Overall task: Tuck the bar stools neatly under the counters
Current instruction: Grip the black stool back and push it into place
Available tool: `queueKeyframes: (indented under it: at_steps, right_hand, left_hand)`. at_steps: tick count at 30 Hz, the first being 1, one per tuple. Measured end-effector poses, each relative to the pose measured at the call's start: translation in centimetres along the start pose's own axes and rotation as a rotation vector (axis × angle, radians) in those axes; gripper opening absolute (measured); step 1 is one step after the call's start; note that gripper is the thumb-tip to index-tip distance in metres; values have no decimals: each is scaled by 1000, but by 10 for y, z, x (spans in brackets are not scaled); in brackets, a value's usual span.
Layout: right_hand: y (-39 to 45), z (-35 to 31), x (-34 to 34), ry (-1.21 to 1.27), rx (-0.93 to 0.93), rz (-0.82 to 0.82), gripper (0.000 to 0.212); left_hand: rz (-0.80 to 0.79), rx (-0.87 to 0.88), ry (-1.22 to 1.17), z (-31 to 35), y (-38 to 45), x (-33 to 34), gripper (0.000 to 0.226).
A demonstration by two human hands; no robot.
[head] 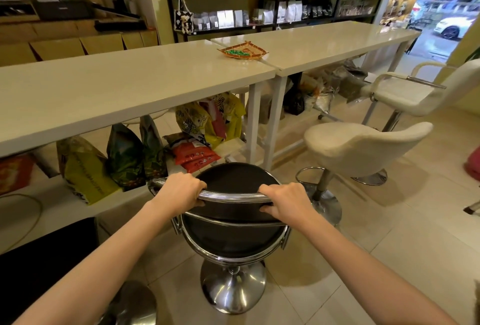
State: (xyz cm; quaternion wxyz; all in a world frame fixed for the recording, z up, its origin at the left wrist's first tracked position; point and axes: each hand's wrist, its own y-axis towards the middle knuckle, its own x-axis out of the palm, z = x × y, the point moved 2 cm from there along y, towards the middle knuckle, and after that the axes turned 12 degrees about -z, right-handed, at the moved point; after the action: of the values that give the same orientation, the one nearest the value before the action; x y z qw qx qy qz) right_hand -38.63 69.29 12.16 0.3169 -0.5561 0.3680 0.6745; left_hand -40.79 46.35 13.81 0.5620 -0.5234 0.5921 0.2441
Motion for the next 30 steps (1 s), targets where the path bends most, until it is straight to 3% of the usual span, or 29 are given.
queueKeyframes:
  at_steps: [11,20,30]
  right_hand:
    - [55,7,13,-6,7,51,47]
    - [102,1,17,43,-53,8,29]
    - [144,-6,24,62,-39,52,33]
  left_hand:
    - [22,-73,-1,-36,29,0,23]
    - [22,-119,-22,-74,51,4,22]
    - [35,-127,-73,-111,71,8,23]
